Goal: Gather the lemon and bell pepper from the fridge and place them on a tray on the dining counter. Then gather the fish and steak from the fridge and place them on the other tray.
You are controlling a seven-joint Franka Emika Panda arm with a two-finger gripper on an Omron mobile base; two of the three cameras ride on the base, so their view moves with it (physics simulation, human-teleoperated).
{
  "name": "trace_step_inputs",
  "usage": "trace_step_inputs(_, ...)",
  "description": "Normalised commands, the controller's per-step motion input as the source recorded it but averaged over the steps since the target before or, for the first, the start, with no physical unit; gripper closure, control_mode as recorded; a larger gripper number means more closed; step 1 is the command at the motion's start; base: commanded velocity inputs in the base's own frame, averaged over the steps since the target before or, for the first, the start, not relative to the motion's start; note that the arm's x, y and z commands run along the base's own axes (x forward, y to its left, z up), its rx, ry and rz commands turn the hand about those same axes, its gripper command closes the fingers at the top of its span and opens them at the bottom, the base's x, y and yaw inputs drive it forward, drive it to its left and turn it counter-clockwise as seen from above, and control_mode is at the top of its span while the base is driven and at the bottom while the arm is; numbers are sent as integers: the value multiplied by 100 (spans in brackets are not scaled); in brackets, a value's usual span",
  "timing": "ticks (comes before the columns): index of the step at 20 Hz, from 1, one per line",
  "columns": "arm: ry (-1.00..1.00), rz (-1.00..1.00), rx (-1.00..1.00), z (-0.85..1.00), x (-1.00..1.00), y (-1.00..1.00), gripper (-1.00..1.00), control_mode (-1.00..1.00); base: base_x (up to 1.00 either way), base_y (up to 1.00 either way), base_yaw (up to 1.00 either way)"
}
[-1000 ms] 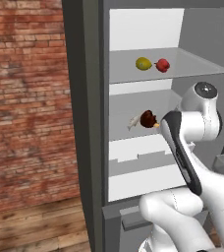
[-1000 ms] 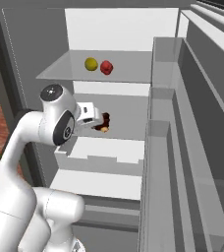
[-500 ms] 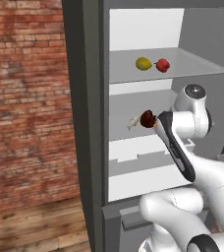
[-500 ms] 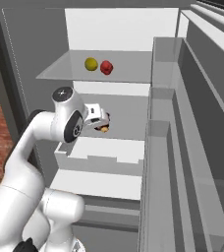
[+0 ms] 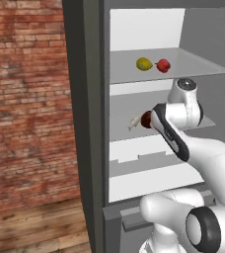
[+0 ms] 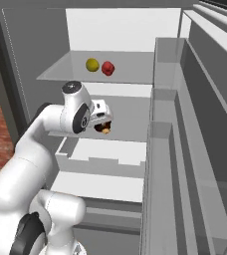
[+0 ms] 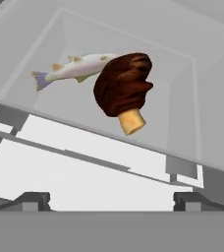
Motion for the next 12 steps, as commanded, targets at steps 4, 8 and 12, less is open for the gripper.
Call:
trace_step_inputs(4, 1, 3, 0, -25, 4, 0, -100, -100, 0, 0, 0)
trace_step_inputs(8, 0, 3, 0, -19, 0, 0, -100, -100, 0, 0, 0)
trace_step_inputs(12, 0, 3, 0, -16, 0, 0, -100, -100, 0, 0, 0)
